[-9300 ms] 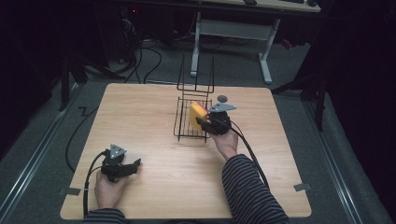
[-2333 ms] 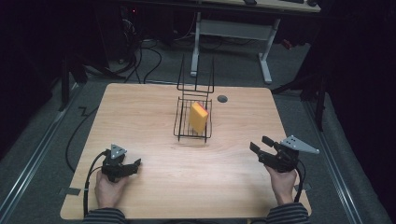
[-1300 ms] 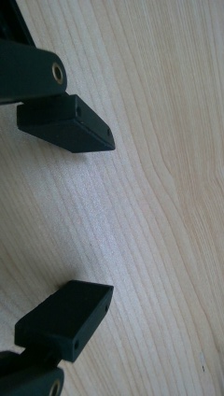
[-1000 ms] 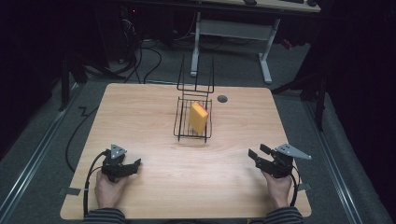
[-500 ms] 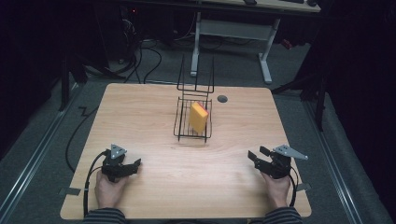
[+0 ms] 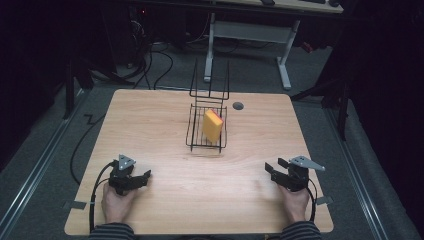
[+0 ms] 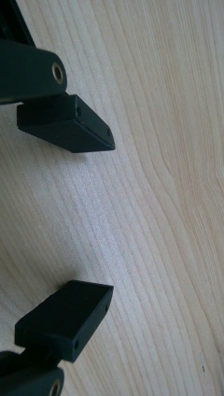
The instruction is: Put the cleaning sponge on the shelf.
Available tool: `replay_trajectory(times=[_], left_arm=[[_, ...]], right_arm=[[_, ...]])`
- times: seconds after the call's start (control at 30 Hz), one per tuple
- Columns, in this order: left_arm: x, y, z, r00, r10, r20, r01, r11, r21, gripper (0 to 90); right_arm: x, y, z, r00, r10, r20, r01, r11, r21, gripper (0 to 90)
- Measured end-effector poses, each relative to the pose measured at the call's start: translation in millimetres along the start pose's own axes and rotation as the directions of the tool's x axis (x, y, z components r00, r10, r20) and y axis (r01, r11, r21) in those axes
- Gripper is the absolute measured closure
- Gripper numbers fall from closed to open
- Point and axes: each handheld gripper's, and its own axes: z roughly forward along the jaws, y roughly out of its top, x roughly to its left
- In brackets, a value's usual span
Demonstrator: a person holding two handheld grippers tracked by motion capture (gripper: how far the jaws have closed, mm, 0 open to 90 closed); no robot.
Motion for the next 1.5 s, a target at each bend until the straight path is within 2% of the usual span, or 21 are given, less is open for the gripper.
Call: replay_trajectory(times=[0.3,0.43,0.67,0.7,1.5], left_arm=[[0.0,0.0,0.0,1.0000,0.000,0.000,0.000,1.0000,0.000,25.9],[0.0,0.0,0.0,1.0000,0.000,0.000,0.000,1.0000,0.000,25.8],[0.0,0.0,0.0,1.0000,0.001,0.000,-0.001,1.0000,0.000,25.8],[0.0,0.0,0.0,1.0000,0.000,0.000,0.000,1.0000,0.000,25.8],[0.0,0.0,0.0,1.0000,0.000,-0.001,0.000,1.0000,0.000,26.0]], right_arm=[[-2.0,-4.6,9.6,0.9987,-0.002,0.052,-0.001,0.997,0.073,38.5],[-3.2,-5.7,11.6,0.9980,-0.001,0.063,-0.004,0.996,0.090,38.4],[-4.2,-7.5,15.4,0.9949,-0.035,0.095,0.023,0.992,0.120,38.6],[-3.4,-7.7,15.5,0.9946,-0.029,0.100,0.016,0.992,0.126,38.6],[-3.1,-11.5,27.7,0.9918,-0.047,0.118,0.026,0.984,0.178,38.0]])
